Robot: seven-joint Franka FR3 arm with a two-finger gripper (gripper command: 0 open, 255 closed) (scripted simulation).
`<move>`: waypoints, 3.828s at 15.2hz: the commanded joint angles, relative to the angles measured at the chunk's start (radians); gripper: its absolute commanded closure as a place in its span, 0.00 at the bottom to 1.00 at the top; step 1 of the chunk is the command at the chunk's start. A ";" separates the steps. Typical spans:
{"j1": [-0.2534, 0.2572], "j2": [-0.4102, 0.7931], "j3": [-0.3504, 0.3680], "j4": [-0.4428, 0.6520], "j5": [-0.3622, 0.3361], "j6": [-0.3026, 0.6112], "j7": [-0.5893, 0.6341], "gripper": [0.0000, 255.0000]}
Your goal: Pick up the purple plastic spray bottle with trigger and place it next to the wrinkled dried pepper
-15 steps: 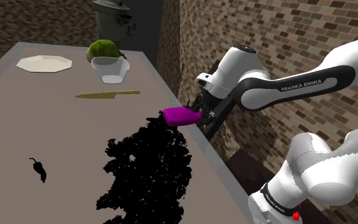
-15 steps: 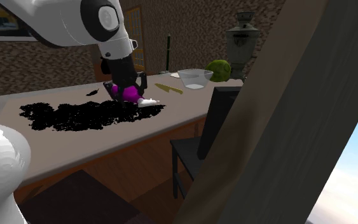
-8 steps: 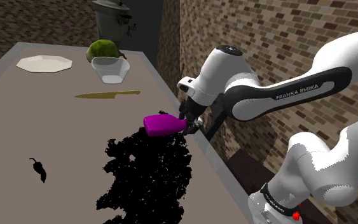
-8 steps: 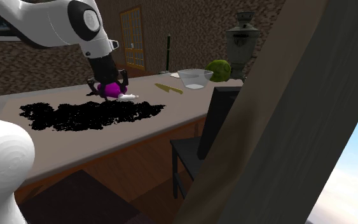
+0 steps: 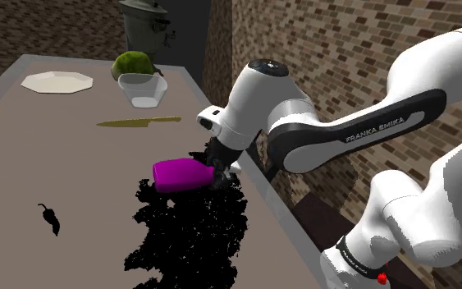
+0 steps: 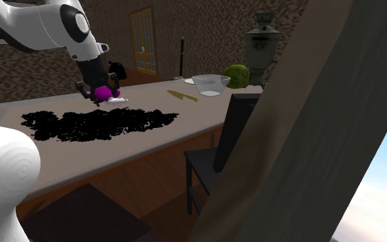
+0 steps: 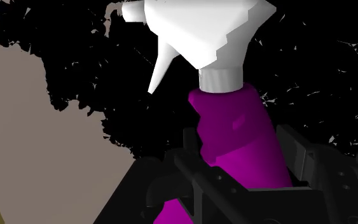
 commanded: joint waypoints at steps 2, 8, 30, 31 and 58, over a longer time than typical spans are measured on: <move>0.024 0.074 0.045 0.083 -0.010 -0.018 0.075 1.00; 0.071 0.234 0.112 0.274 -0.050 -0.069 0.208 1.00; 0.350 0.962 0.161 1.317 -0.197 -0.448 0.455 1.00; 0.349 0.964 0.160 1.307 -0.198 -0.437 0.458 1.00; 0.344 1.010 0.149 1.206 -0.220 -0.294 0.495 0.00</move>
